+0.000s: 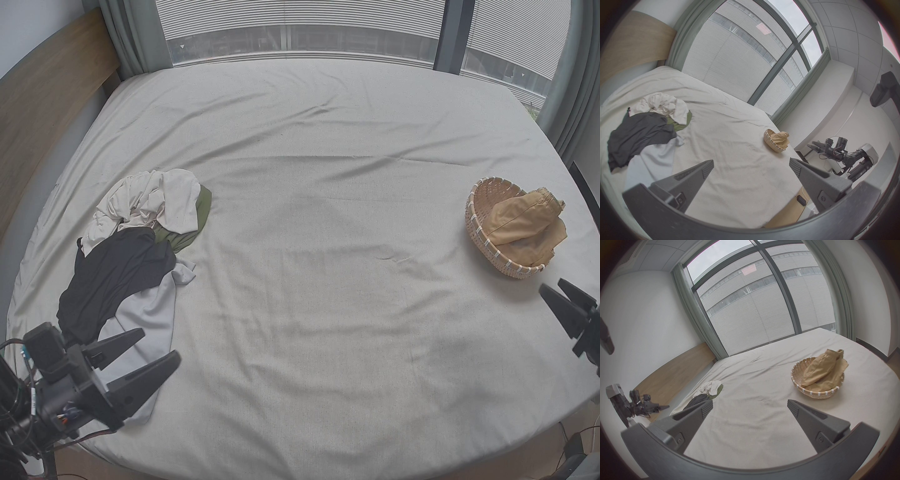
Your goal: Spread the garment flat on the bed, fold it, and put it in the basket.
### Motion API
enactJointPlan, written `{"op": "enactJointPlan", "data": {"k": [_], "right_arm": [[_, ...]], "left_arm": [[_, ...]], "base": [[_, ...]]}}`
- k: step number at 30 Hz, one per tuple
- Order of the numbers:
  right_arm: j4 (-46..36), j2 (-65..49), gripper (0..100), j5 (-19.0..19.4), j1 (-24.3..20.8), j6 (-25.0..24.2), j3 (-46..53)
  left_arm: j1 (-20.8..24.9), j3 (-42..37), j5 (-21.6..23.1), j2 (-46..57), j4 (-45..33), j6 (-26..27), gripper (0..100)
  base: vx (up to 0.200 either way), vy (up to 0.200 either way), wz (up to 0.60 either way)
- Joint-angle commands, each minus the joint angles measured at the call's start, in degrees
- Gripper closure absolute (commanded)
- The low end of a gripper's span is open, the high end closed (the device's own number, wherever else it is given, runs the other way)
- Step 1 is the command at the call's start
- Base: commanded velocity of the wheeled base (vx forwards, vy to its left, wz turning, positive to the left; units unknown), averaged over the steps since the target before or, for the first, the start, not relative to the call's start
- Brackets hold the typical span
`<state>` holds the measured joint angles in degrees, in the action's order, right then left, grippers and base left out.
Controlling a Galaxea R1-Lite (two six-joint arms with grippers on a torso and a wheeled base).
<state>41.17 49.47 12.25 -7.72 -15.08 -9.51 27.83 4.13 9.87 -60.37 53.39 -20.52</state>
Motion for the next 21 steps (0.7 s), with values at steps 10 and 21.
{"op": "enactJointPlan", "data": {"k": [10,21], "right_arm": [[-37.0,-43.2,0,-0.8,18.6,14.6,9.5],[-37.3,-46.3,0,0.3,6.0,17.2,9.5]], "left_arm": [[-19.9,-3.3,-9.8,54.9,-50.2,10.6,0],[-25.6,-4.1,-15.9,55.7,-50.5,17.0,0]], "base": [[0.000,0.000,0.00],[0.000,0.000,0.00]]}}
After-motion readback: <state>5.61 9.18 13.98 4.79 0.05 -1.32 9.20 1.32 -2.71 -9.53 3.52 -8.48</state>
